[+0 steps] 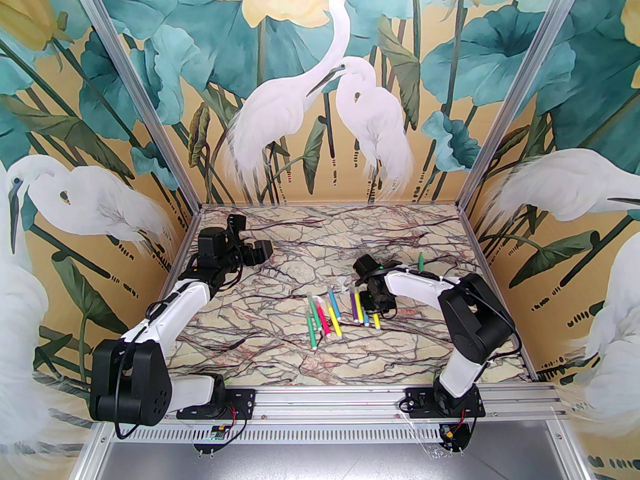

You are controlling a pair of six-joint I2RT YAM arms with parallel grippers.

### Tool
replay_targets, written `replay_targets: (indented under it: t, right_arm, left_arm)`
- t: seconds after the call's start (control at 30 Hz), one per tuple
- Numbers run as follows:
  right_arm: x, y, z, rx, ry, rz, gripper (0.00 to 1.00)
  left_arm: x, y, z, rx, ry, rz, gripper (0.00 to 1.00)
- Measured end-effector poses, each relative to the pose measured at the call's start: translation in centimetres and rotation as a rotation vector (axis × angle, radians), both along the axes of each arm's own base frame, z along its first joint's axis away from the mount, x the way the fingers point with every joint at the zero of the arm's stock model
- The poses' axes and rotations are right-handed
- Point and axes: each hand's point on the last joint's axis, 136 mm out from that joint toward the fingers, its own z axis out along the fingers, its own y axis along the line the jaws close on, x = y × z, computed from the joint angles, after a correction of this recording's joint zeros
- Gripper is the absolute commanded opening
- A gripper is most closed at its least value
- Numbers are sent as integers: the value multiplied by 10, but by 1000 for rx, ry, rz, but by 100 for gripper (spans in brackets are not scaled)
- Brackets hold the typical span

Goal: Open the pen caps

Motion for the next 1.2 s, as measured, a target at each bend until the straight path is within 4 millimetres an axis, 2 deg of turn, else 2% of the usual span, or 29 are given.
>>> replay_targets:
  t: [0.1, 0.17, 0.43, 0.6, 0.87, 1.13, 1.2]
  right_arm:
    - [0, 0, 0, -1, 0, 0, 11]
    - [0, 0, 0, -1, 0, 0, 1]
    - [2, 1, 2, -1, -8, 10, 0]
    - [16, 9, 7, 37, -74, 45, 0]
    - [34, 24, 49, 212, -246, 95, 0]
    - [34, 36, 80, 349, -383, 194, 0]
    - [37, 43, 91, 387, -419, 225, 0]
  left_arm:
    - [0, -7, 1, -35, 2, -30, 82]
    - [1, -12, -1, -62, 3, -49, 81]
    - [-2, -35, -11, -111, 42, -116, 80]
    - [-10, -66, -22, -129, 87, -199, 77]
    - [-17, -122, -29, -180, 139, -338, 73]
    - [-18, -166, -18, -240, 139, -452, 68]
    - [-23, -178, -16, -264, 146, -503, 68]
